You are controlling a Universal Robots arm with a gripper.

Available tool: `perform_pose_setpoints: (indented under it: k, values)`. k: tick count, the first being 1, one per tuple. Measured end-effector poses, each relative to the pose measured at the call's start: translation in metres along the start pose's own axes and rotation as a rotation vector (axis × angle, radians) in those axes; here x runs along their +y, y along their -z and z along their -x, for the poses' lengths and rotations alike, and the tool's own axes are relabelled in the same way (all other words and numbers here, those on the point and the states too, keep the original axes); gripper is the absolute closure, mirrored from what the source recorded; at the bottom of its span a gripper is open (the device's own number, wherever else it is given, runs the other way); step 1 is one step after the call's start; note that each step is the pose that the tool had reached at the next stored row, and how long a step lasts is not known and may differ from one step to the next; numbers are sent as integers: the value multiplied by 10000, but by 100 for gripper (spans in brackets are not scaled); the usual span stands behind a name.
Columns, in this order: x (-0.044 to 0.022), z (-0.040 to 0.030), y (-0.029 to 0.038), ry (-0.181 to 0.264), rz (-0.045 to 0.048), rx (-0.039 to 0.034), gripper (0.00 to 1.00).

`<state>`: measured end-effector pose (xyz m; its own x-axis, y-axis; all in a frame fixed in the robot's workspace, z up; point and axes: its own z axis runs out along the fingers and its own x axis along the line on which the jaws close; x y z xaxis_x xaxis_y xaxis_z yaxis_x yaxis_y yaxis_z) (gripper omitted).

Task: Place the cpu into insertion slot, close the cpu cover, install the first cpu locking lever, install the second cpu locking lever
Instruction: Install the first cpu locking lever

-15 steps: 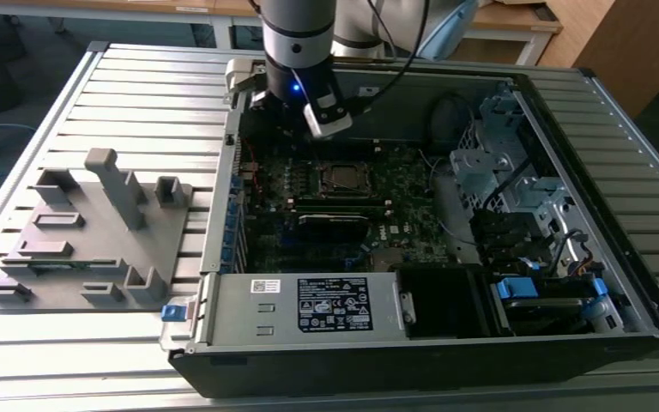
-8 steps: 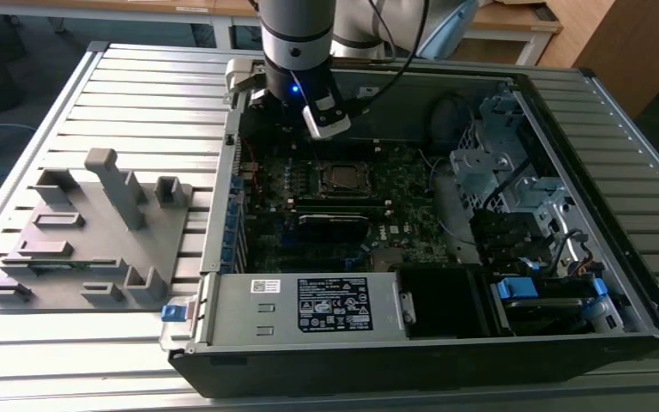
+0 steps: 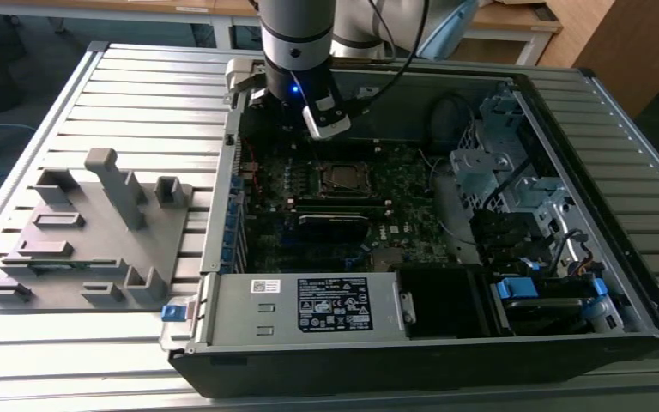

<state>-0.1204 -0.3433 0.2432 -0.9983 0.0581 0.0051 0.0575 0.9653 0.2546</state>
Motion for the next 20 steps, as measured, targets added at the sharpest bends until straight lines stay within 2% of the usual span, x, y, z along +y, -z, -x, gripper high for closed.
perform_pose_setpoints:
  k: [2,4,16,20]
  values:
    - [2,23,0,-2,-1,-1,90]
    - [5,76,-1,-2,0,1,90]
    - [29,494,-5,-15,-5,55,90]
    - [29,505,-6,-17,-13,54,90]
